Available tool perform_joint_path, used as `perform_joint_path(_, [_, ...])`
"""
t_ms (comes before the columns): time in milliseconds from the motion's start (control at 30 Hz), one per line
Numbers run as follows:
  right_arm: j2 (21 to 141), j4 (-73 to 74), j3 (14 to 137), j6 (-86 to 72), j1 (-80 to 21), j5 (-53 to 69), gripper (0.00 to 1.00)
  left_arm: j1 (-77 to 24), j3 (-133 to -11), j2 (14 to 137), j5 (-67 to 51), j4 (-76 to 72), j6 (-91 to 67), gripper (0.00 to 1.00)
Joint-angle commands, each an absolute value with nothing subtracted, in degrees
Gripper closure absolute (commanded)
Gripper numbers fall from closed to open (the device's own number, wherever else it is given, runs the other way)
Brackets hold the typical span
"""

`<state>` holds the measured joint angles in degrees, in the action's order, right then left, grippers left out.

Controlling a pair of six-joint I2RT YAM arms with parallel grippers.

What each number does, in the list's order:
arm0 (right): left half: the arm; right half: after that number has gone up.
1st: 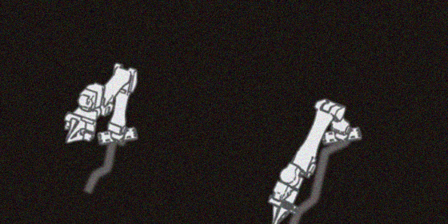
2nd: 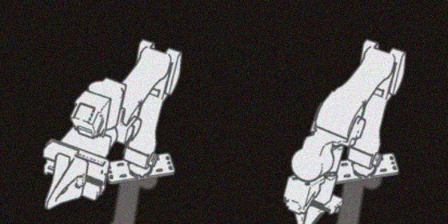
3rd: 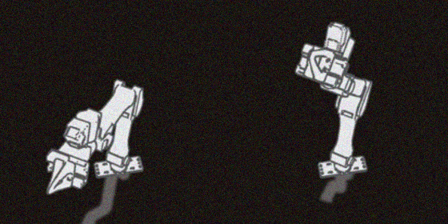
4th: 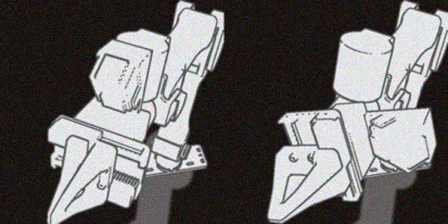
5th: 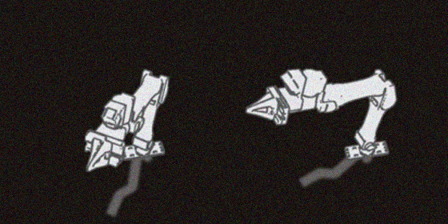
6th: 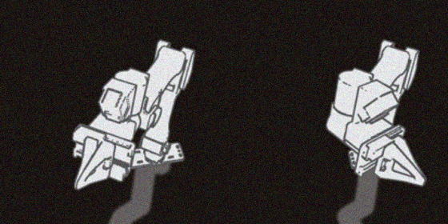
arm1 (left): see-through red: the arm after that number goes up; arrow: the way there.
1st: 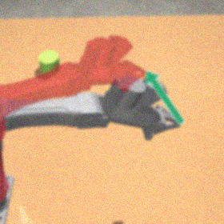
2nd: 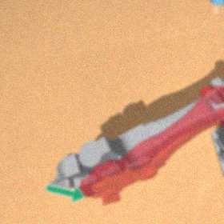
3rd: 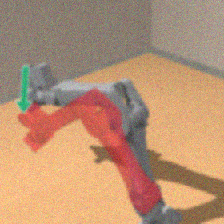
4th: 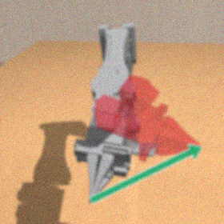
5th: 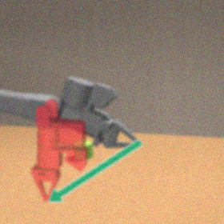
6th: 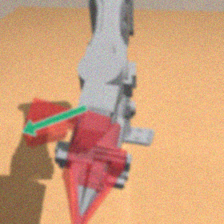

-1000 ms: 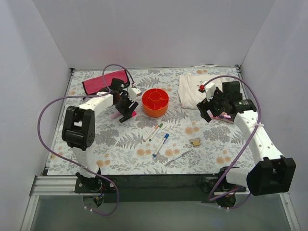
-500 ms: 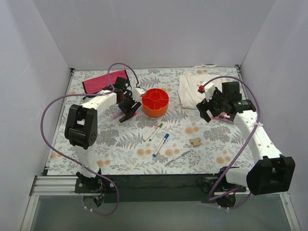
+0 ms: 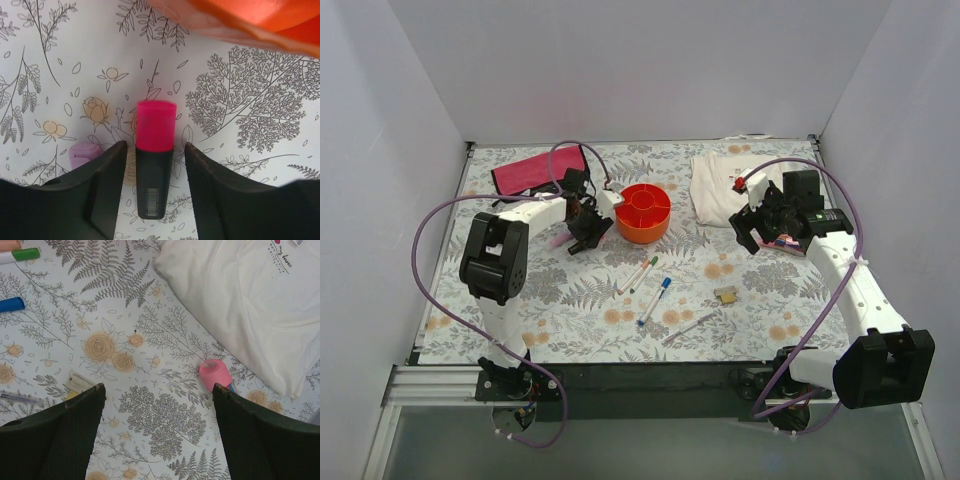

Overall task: Sort the stationery into containers
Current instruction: Pick up the pen from the center of the board, then place the pen in the storage box.

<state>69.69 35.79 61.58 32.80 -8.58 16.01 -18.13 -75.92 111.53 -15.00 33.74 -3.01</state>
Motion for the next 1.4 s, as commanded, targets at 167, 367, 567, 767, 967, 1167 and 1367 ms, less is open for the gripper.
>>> perform_joint_path(167, [68.64,34.28,61.96,32.08,-8.09,15.38,0.08,-19.6,-73.74,112.85,-14.06,32.34,-4.83,0.83])
perform_joint_path(367, [68.9,34.71,61.87,32.17,-8.09,14.59,0.08,-18.99,-79.17,106.71,-14.41,39.19,-7.91,0.98])
perform_joint_path(567, [71.01,34.89,63.54,31.64,-8.09,14.68,0.08,-19.07,-87.44,95.9,-18.36,41.14,-10.45,1.0])
perform_joint_path(767, [73.3,34.72,65.39,31.29,-8.09,14.42,0.09,-19.07,-86.84,91.06,-21.79,29.02,-17.74,1.0])
perform_joint_path(967, [73.56,34.89,65.57,30.85,-8.09,12.66,0.09,-18.99,-77.1,90.26,-27.85,3.64,-30.48,1.0])
perform_joint_path(1167, [73.04,35.59,66.36,29.8,-8.09,10.73,0.09,-18.99,-69.52,94.12,-34.01,-24.15,-40.86,1.0])
perform_joint_path(1367, [71.72,36.3,65.22,29.09,-8.09,9.84,0.09,-19.07,-76.19,102.47,-35.06,-27.6,-44.46,1.0])
